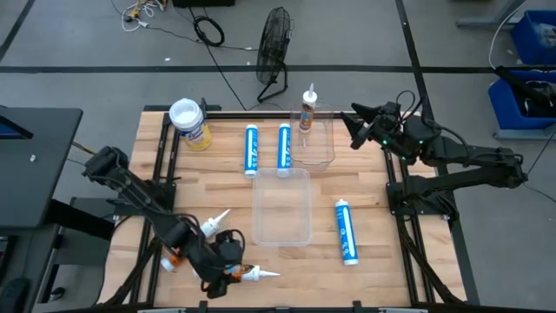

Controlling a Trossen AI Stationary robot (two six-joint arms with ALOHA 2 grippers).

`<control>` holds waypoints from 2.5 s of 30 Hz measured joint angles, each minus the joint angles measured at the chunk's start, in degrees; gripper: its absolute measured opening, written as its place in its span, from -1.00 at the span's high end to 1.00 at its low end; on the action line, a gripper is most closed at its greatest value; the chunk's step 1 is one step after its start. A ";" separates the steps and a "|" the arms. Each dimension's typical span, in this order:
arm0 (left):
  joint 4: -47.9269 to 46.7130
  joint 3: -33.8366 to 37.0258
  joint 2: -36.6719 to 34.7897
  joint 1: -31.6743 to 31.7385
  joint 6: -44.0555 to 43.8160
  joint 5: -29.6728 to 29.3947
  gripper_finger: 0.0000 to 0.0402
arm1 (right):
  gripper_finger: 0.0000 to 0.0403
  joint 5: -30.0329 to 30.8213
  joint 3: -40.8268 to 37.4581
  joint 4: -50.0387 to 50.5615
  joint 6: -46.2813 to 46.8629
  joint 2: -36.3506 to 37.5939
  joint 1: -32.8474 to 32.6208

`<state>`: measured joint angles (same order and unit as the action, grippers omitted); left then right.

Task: Sort silicone sealant tubes
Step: Put the right orange sealant into the top transparent bin

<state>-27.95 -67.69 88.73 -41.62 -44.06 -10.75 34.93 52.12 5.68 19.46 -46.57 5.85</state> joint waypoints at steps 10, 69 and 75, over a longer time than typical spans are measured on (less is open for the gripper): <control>0.47 -0.01 5.31 -1.08 3.10 -4.45 -0.47 | -0.49 -0.01 -0.01 3.59 1.25 0.61 0.02; 6.95 7.08 16.91 -3.55 -10.12 -1.47 -0.33 | -0.49 -0.01 0.00 6.44 1.05 2.32 -1.44; 8.31 7.12 16.91 -3.56 -12.35 -0.89 -0.06 | -0.49 -0.01 0.00 6.44 1.14 2.32 -1.46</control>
<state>-19.64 -60.58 105.65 -45.18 -56.41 -11.64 34.92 52.12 12.12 20.61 -44.25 4.39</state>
